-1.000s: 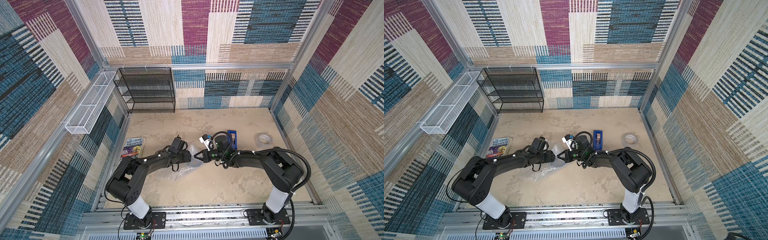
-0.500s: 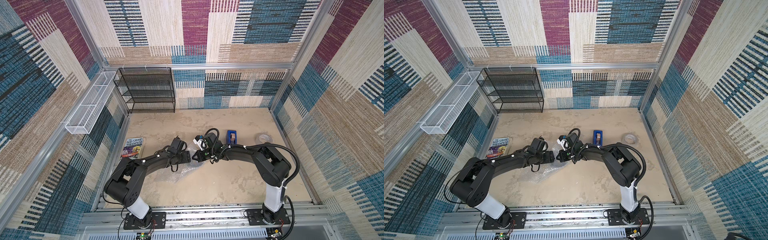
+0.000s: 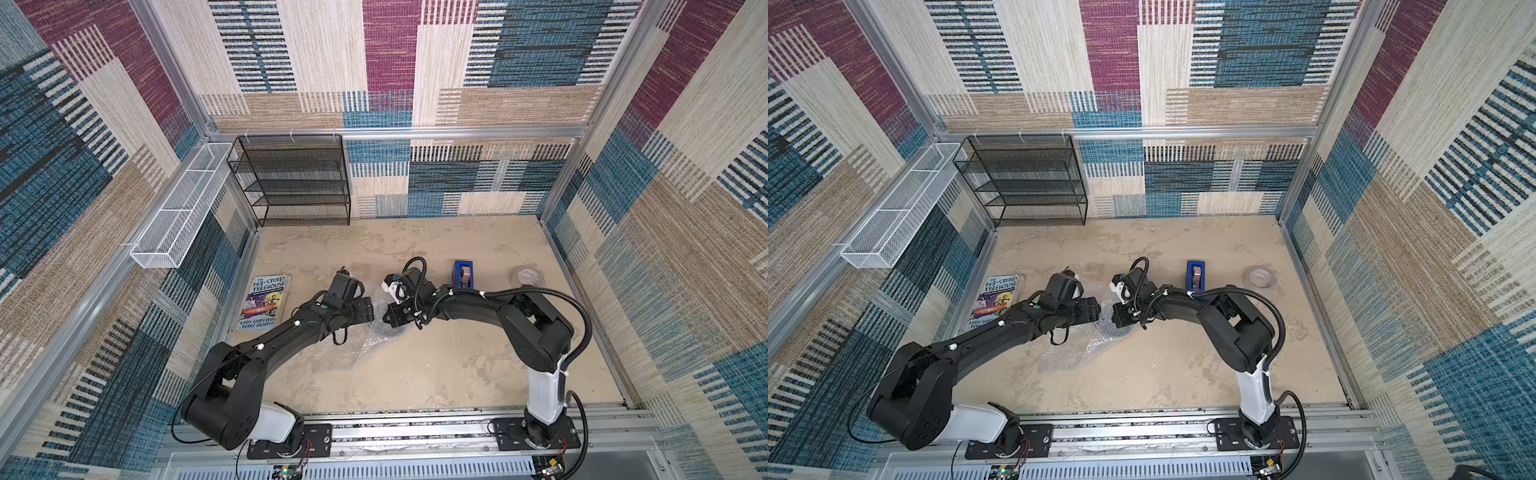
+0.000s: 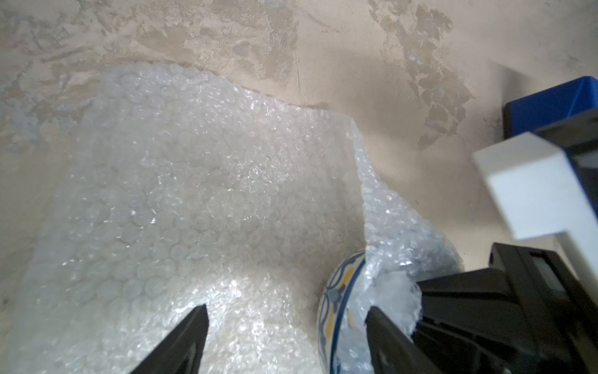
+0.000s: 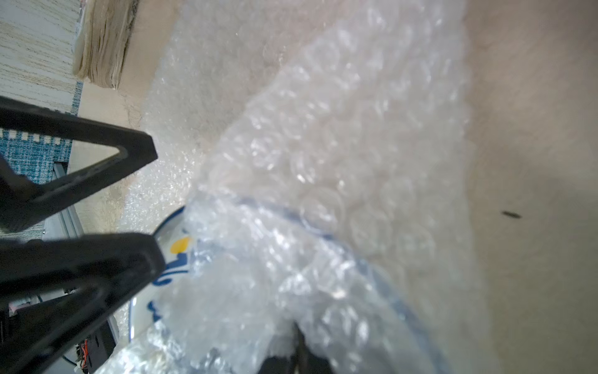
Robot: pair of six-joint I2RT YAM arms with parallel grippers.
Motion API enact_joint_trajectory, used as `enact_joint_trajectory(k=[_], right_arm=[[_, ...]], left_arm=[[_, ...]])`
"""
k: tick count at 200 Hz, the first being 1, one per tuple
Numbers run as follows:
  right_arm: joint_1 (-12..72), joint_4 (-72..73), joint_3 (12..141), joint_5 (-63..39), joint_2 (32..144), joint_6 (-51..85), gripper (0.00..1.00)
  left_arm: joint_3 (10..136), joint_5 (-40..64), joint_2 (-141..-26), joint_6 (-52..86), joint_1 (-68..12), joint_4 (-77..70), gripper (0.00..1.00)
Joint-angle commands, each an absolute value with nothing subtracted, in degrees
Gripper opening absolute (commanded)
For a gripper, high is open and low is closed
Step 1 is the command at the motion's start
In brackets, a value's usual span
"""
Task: Wrap bowls in bubble wrap
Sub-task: Wrap the bowl in bubble wrap.
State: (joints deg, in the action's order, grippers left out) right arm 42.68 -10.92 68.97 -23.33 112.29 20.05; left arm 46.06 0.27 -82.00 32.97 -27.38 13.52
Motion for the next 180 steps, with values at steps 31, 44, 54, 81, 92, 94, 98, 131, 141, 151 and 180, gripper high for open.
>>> enact_joint_trajectory(k=[31, 44, 54, 81, 92, 94, 98, 131, 141, 151, 180], right_arm=[[43.1, -12.8, 69.2, -20.9, 111.9, 19.7, 0.0], [43.2, -12.9, 69.2, -20.6, 112.0, 19.7, 0.0], [43.3, -12.9, 69.3, -20.5, 112.0, 19.7, 0.0], [43.6, -12.5, 69.3, -20.5, 112.0, 19.3, 0.0], [43.8, -12.4, 69.3, -20.6, 112.0, 19.2, 0.0], [43.8, -12.4, 69.3, -20.6, 112.0, 19.1, 0.0], [43.7, -12.4, 69.3, -20.6, 112.1, 19.2, 0.0], [43.9, -12.2, 69.3, -20.3, 111.7, 19.4, 0.0], [43.9, -11.9, 69.2, -20.1, 111.4, 19.4, 0.0], [43.9, -11.6, 69.2, -20.0, 111.0, 19.7, 0.0], [43.9, -11.1, 69.0, -18.9, 109.8, 20.3, 0.02]], left_arm=[[44.4, 8.8, -83.8, 35.0, -27.3, 7.3, 0.86], [43.7, 10.1, -83.8, 35.5, -27.2, 5.4, 0.88], [43.5, 10.6, -83.7, 35.8, -27.2, 4.6, 0.88], [43.7, 12.9, -84.8, 35.6, -27.1, 2.3, 0.9], [44.0, 13.6, -86.2, 35.8, -27.1, 1.8, 0.9], [44.1, 13.8, -86.6, 35.9, -27.0, 1.7, 0.9], [44.3, 14.3, -87.2, 36.1, -27.0, 1.6, 0.9], [45.9, 16.5, -91.5, 36.6, -26.9, 2.3, 0.84], [45.9, 16.7, -92.4, 36.6, -26.9, 2.2, 0.82], [45.9, 17.3, -93.0, 36.6, -26.9, 1.9, 0.78], [45.1, 17.4, -93.4, 36.5, -26.9, 1.6, 0.65]])
